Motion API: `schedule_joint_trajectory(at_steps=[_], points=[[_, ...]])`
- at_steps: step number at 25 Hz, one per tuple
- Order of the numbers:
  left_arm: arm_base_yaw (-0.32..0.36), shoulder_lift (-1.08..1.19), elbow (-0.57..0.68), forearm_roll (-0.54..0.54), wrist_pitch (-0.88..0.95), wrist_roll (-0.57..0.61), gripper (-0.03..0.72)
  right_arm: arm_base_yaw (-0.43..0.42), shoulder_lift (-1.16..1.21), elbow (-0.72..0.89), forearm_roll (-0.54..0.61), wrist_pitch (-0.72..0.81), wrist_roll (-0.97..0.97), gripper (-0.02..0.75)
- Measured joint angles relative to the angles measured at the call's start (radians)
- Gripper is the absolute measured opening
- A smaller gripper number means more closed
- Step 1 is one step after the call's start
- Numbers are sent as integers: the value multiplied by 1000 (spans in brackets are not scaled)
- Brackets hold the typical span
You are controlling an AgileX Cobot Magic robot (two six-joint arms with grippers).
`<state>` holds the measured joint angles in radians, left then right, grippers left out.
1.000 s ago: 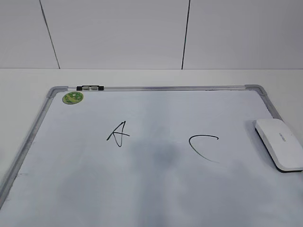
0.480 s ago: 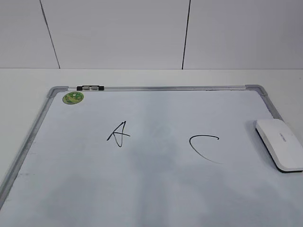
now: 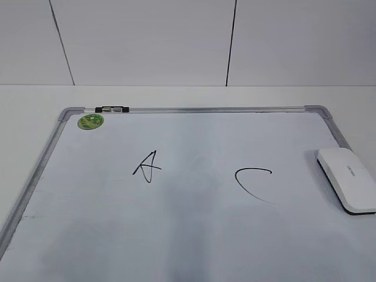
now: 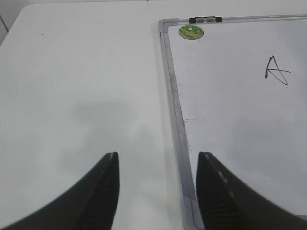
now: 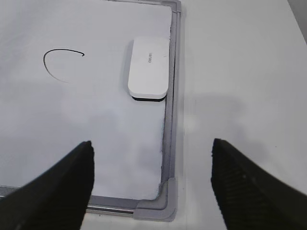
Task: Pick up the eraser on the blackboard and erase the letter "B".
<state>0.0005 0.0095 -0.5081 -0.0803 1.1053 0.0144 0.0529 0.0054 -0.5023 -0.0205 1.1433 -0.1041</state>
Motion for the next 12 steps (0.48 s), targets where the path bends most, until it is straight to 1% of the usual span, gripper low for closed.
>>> schedule_joint_trajectory(at_steps=[2,6,12], points=[[0,0,0,0,0,0,402,0,0,0,0,0,0,594],[0,0,0,0,0,-2,467,0,0,0,0,0,0,594],[0,0,0,2,0,-2,484,0,0,0,0,0,1,594]])
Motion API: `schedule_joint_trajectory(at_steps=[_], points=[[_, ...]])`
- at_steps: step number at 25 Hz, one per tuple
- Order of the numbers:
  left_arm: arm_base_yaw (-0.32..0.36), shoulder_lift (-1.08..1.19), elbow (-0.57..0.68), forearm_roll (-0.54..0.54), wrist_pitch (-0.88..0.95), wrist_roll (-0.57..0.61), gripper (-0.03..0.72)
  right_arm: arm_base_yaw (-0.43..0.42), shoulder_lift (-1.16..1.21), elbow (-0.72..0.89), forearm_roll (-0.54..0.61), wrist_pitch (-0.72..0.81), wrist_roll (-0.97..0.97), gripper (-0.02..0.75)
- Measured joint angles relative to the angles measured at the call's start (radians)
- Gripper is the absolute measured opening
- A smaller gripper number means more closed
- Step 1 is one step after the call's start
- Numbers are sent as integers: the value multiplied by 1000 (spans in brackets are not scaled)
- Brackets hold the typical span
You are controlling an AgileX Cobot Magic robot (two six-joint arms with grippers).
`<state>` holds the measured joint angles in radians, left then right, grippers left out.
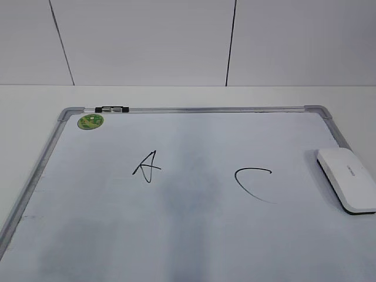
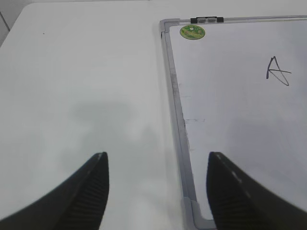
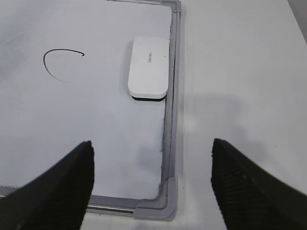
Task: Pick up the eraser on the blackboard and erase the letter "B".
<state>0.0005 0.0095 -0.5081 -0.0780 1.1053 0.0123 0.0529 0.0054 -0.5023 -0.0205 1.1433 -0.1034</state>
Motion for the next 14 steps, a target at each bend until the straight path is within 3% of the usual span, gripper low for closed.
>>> schedule_joint_trajectory(at_steps=[14], points=[[0,0,0,0,0,0,484,0,0,0,0,0,2,594]])
